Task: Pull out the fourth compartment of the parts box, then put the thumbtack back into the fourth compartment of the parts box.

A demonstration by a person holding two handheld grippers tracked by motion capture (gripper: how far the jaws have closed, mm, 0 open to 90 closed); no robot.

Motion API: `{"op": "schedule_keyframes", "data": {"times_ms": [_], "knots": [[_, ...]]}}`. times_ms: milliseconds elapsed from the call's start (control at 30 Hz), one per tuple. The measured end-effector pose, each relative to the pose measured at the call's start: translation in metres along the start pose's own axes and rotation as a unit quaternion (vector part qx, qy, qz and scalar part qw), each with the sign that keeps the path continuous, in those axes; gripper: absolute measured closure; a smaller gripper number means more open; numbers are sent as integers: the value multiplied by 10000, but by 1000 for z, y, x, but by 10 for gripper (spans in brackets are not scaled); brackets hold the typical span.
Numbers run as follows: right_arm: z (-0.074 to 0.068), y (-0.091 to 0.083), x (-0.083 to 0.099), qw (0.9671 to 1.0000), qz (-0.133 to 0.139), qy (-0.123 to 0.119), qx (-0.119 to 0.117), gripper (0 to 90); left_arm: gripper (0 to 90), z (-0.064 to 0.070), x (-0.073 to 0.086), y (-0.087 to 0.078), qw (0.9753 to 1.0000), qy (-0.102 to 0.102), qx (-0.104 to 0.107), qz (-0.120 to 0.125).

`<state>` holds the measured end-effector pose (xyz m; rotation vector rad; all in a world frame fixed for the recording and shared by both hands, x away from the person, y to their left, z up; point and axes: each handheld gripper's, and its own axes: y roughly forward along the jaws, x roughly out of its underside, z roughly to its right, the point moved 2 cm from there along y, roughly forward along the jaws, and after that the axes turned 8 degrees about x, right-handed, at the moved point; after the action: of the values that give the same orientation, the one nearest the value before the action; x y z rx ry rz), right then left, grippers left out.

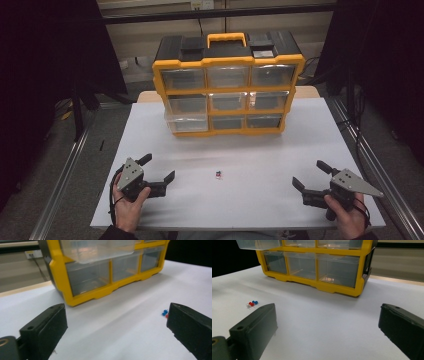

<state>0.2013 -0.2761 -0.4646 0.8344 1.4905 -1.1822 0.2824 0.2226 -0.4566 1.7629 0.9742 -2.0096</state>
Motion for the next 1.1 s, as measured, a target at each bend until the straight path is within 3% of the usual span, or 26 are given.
{"op": "schedule_keyframes", "data": {"times_ms": [167,300,400,467,500,633,733,867,900,1000,1033,1067,1100], "knots": [[0,-1,0,10000,-4,4,-4,16,40,0,-3,3,9999,-28,165,-34],[0,-2,0,10000,10,-2,-39,16,51,-1,-3,5,9991,-189,367,33],[0,-1,0,10000,1,-4,-41,16,47,-2,-4,7,9989,-163,436,-5],[1,-1,0,10000,7,1,-37,16,47,-3,-4,10,9977,-128,657,-71],[0,0,0,10000,2,9,-13,15,47,-1,-4,11,9984,-101,552,-119],[0,1,0,10000,-9,-7,-16,16,49,2,-7,17,9960,56,840,-295],[-1,1,0,10000,5,-6,0,16,46,6,-9,19,9946,25,983,-335],[-1,1,0,10000,11,-39,-29,15,39,10,-14,20,9903,4,1308,-461],[-1,0,0,10000,-11,-55,-66,15,34,12,-15,20,9918,-85,1195,-455],[0,-1,1,10000,-6,-46,-57,16,28,14,-20,21,9915,65,1180,-552],[0,-1,1,10000,1,-17,-55,16,28,14,-20,22,9886,74,1422,-493],[0,-1,1,10000,-4,-6,-55,16,28,16,-22,23,9890,84,1347,-602],[0,-1,1,10000,-4,-34,-61,16,32,17,-22,24,9867,36,1522,-569]]}}
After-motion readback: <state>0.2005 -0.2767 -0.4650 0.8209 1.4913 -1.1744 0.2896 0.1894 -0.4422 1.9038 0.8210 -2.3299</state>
